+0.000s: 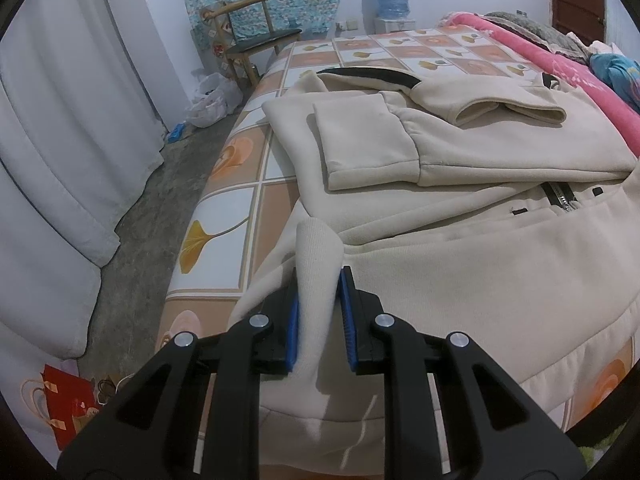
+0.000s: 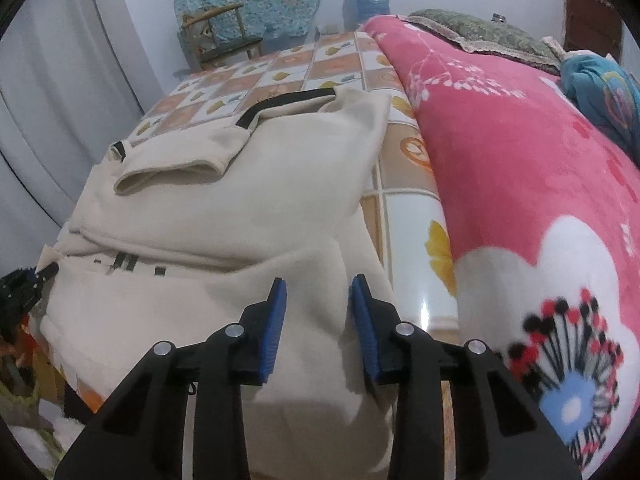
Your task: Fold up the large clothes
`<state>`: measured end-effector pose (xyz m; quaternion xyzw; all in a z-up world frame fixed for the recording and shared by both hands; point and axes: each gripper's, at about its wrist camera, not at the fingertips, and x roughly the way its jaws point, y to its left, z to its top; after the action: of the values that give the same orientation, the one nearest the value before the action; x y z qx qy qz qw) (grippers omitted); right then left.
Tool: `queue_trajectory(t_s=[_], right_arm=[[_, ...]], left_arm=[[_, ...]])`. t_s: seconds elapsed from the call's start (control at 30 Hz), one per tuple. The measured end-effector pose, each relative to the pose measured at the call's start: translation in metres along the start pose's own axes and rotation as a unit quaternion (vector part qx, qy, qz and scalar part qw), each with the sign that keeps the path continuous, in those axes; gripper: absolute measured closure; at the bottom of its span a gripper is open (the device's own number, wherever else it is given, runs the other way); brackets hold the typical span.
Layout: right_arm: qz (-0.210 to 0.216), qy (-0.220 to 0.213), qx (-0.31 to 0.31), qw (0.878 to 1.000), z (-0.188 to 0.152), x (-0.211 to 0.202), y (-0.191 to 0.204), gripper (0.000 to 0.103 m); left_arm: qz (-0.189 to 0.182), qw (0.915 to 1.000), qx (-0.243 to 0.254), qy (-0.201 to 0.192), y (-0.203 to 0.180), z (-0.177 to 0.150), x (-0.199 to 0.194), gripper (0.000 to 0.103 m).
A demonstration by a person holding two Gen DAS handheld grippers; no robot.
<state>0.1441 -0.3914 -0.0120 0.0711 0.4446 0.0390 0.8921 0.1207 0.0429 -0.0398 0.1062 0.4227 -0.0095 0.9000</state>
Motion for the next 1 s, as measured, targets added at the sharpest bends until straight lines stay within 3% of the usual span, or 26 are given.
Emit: queue_trajectory(t_s=[0.2,0.5,0.57,0.77,1.0], right_arm=[[0.024,0.032,-0.023,0.999,0.002,0.01,0.001,0.058],[0.009,0.061,-0.067,0.996,-0.008,-0.002,0.005,0.058],[-0.009,0.055,-0.076,0.996,-0.006,0.003,0.011,0.061],[-0.06,0.031,-0.107,0.992,-0.005,0.002,0.029,0.087],[-0.102,0.02,-0.137,0.985,-0.01,0.003,0.04,0.089]], left_arm=[[0.0,1.0,-0.001,0.0,0.0,0.0,0.0,0.085],[-0.002,1.0,-0.002,0.0,0.001,0.0,0.0,0.085],[-0.002,1.0,-0.003,0.0,0.001,-0.001,0.0,0.085],[-0.002,1.0,-0.002,0.0,0.002,-0.001,0.0,0.085],[0.005,1.0,0.0,0.001,0.002,-0.001,0.002,0.085]])
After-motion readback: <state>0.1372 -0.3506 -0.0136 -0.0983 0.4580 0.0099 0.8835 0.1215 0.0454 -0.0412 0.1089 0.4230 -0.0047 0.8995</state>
